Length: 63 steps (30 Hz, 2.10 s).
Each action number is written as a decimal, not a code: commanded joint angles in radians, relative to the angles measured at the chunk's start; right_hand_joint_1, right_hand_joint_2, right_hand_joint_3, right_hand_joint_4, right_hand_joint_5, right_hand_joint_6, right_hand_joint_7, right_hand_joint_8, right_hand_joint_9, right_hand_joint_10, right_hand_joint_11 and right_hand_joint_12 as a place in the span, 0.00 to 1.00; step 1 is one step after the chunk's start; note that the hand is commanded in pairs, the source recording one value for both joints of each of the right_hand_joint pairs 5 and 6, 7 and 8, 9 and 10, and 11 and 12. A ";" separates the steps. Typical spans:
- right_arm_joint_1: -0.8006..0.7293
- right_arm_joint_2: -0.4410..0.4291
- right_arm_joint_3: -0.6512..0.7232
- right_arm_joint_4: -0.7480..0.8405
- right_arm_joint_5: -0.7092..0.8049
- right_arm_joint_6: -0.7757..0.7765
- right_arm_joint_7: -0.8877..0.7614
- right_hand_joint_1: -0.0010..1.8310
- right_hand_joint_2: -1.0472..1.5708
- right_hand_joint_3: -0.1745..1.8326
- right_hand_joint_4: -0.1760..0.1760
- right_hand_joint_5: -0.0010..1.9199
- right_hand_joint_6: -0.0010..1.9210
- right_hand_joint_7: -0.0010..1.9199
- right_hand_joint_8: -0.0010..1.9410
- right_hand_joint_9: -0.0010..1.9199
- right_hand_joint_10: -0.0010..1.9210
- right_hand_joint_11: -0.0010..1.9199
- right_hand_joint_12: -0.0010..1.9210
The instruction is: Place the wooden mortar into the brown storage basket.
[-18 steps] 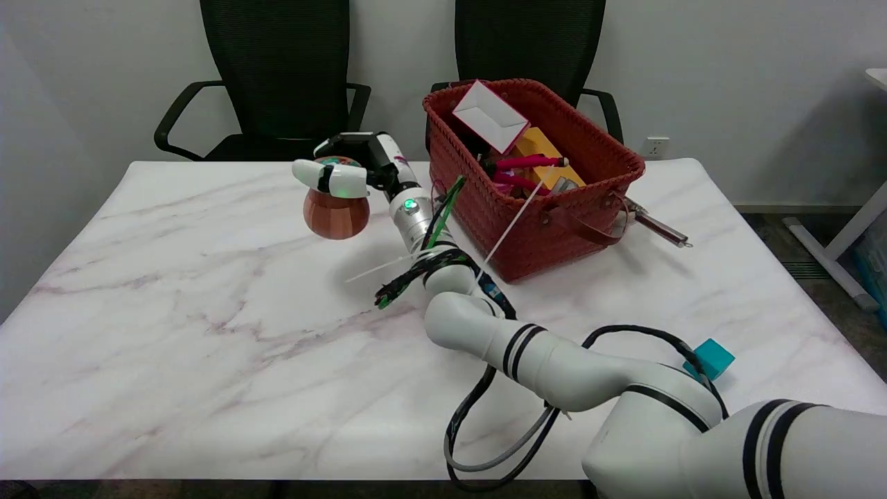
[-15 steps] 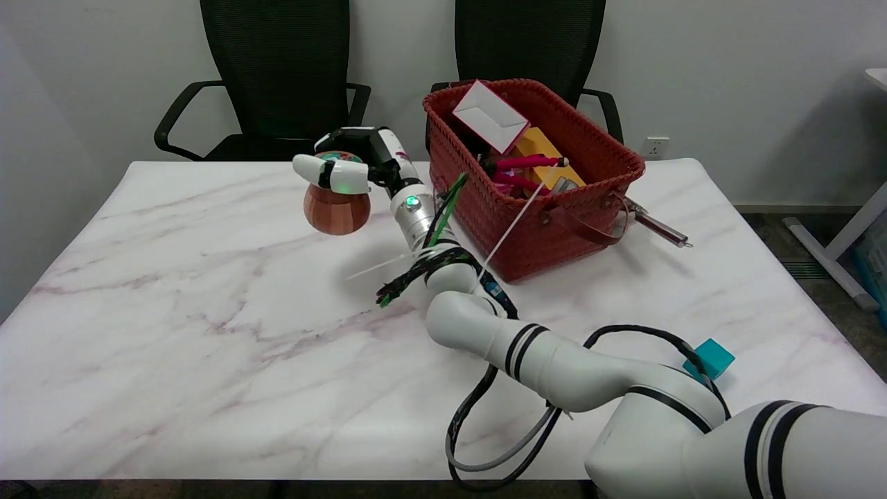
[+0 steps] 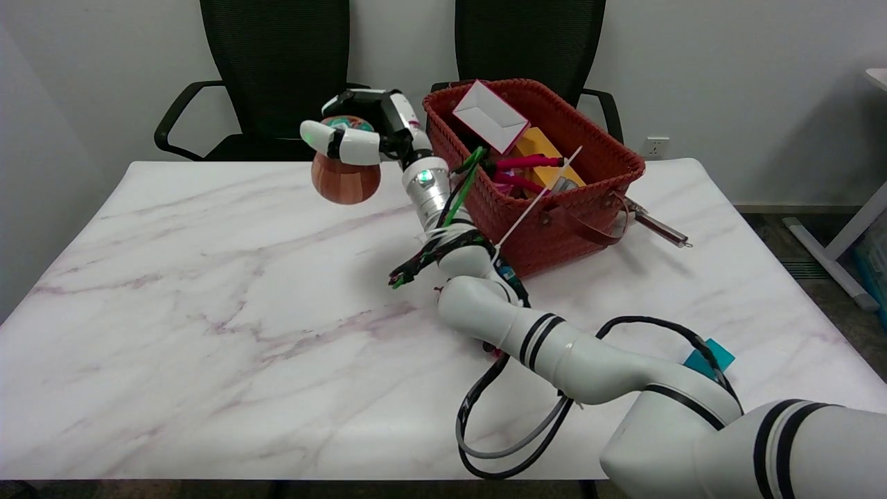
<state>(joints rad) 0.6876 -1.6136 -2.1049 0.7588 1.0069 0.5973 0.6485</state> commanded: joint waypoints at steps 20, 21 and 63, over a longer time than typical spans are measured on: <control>0.040 0.236 0.160 0.176 0.005 0.071 -0.110 0.72 0.84 0.60 0.50 0.65 0.65 0.78 0.77 0.71 0.71 0.62 0.62; 0.040 0.241 0.167 0.173 0.005 0.071 -0.110 0.72 0.84 0.60 0.50 0.65 0.65 0.78 0.77 0.71 0.71 0.62 0.62; 0.124 0.351 0.240 -0.132 0.017 -0.120 -0.479 0.75 0.76 0.79 0.50 0.59 0.59 0.72 0.71 0.67 0.66 0.60 0.60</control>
<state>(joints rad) 0.8532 -1.3168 -1.8771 0.5727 1.0202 0.5224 0.3624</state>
